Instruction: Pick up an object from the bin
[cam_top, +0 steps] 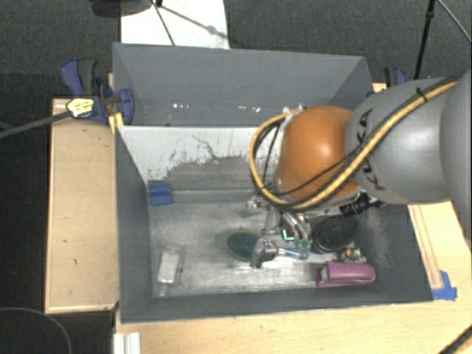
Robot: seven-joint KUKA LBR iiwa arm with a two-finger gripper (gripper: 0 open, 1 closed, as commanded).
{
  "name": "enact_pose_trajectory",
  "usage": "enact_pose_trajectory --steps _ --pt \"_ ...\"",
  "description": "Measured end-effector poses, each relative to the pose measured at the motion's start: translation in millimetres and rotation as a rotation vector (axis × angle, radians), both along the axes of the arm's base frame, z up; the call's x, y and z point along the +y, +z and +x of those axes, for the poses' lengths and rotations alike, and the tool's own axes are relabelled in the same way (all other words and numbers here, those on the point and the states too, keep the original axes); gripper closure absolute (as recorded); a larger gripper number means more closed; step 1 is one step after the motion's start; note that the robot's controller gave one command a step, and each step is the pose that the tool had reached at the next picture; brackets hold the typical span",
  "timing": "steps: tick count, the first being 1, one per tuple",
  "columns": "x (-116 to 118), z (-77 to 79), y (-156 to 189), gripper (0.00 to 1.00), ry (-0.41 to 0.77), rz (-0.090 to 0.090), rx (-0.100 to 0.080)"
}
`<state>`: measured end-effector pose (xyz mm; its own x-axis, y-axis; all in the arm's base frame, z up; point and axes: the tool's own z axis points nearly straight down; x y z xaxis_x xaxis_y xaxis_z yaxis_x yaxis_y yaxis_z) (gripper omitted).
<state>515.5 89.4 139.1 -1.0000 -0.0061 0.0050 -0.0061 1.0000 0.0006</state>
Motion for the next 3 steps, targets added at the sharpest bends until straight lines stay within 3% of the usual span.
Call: enact_pose_trajectory --steps 1,2,3 --pt "-23.4 10.7 -67.1 0.0 0.129 0.001 -0.011" --pt "-22.1 13.5 -63.6 1.0 0.125 0.003 -0.021" --pt "-40.3 13.8 82.5 1.0 0.043 0.0 -0.015"
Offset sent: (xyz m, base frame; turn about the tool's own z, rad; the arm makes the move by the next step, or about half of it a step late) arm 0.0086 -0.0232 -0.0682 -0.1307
